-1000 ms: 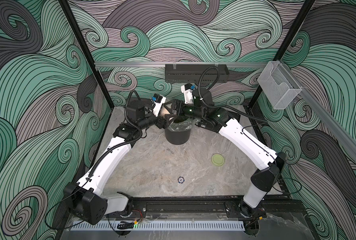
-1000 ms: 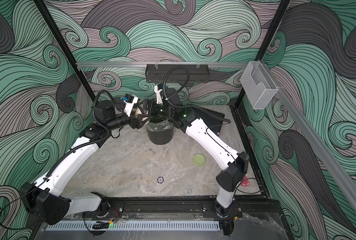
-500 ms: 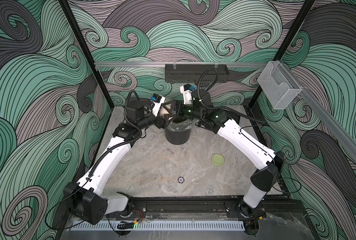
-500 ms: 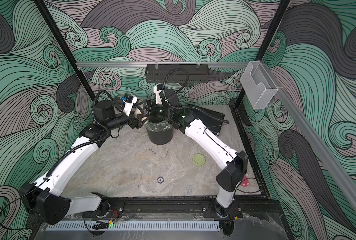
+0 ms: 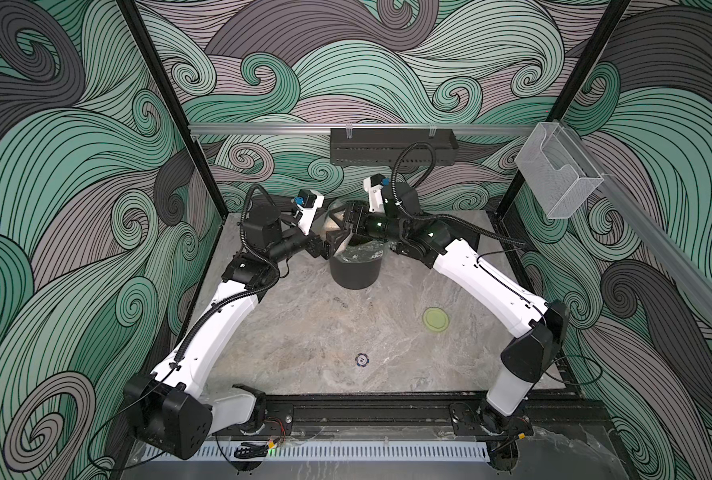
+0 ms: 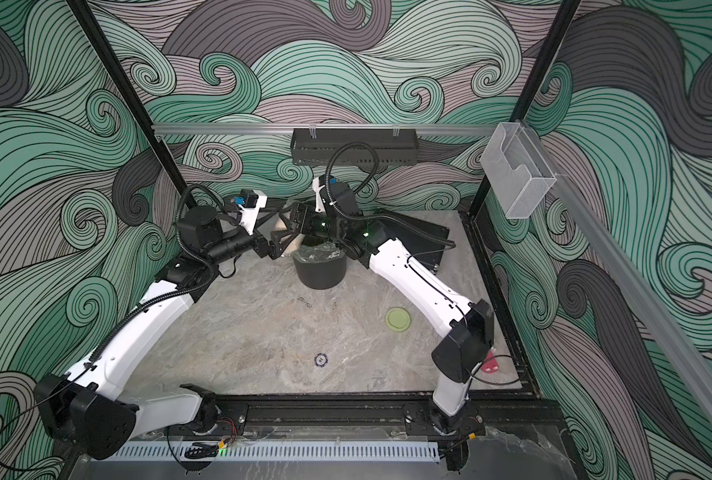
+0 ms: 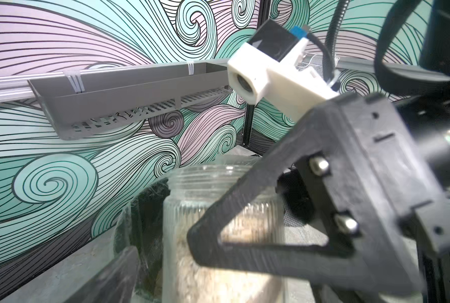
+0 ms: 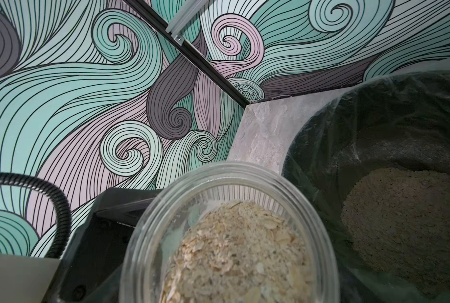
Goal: Empty expired oatmeal from jars
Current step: Pour the expired oatmeal into the trash bin.
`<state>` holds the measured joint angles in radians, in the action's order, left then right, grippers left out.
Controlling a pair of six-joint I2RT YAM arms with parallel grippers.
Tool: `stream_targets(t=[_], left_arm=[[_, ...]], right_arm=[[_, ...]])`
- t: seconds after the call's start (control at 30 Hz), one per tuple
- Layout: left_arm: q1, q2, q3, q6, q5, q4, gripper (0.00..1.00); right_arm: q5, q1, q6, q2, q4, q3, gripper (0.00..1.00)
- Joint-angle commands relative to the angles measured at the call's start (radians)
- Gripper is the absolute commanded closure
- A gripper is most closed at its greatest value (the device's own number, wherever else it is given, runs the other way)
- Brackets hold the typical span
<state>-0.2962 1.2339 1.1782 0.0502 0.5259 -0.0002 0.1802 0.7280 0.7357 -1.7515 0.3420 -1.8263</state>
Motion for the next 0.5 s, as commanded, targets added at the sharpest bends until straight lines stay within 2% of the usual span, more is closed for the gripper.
stream_targets(t=[0.0, 0.2, 0.47], left_arm=[[0.012, -0.034, -0.004, 0.015, 0.034, 0.123, 0.01], [0.031, -0.056, -0.038, 0.053, 0.055, 0.125, 0.02], [0.039, -0.117, -0.236, 0.099, 0.063, 0.438, 0.02]], right_arm=[[-0.003, -0.003, 0.029, 0.034, -0.088, -0.019, 0.74], [0.010, -0.013, 0.078, 0.042, -0.111, -0.021, 0.76], [0.043, -0.026, 0.176, 0.071, -0.167, -0.017, 0.77]])
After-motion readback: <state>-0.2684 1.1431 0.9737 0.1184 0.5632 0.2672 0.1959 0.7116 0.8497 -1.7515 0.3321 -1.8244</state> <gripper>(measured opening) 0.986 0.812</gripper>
